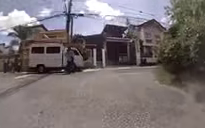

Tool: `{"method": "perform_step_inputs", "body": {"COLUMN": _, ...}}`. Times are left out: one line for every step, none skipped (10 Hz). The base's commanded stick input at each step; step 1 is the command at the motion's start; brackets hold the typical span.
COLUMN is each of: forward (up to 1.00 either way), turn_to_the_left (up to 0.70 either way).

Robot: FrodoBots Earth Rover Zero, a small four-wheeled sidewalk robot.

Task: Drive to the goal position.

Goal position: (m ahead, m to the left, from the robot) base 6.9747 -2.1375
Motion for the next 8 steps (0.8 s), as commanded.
{"method": "perform_step_inputs", "body": {"forward": 0.7, "turn_to_the_left": 0.08}}
{"method": "perform_step_inputs", "body": {"forward": 0.7, "turn_to_the_left": 0.08}}
{"method": "perform_step_inputs", "body": {"forward": 0.7, "turn_to_the_left": 0.08}}
{"method": "perform_step_inputs", "body": {"forward": 0.7, "turn_to_the_left": 0.08}}
{"method": "perform_step_inputs", "body": {"forward": 0.7, "turn_to_the_left": 0.08}}
{"method": "perform_step_inputs", "body": {"forward": 0.7, "turn_to_the_left": -0.06}}
{"method": "perform_step_inputs", "body": {"forward": 0.7, "turn_to_the_left": -0.27}}
{"method": "perform_step_inputs", "body": {"forward": 0.7, "turn_to_the_left": -0.27}}
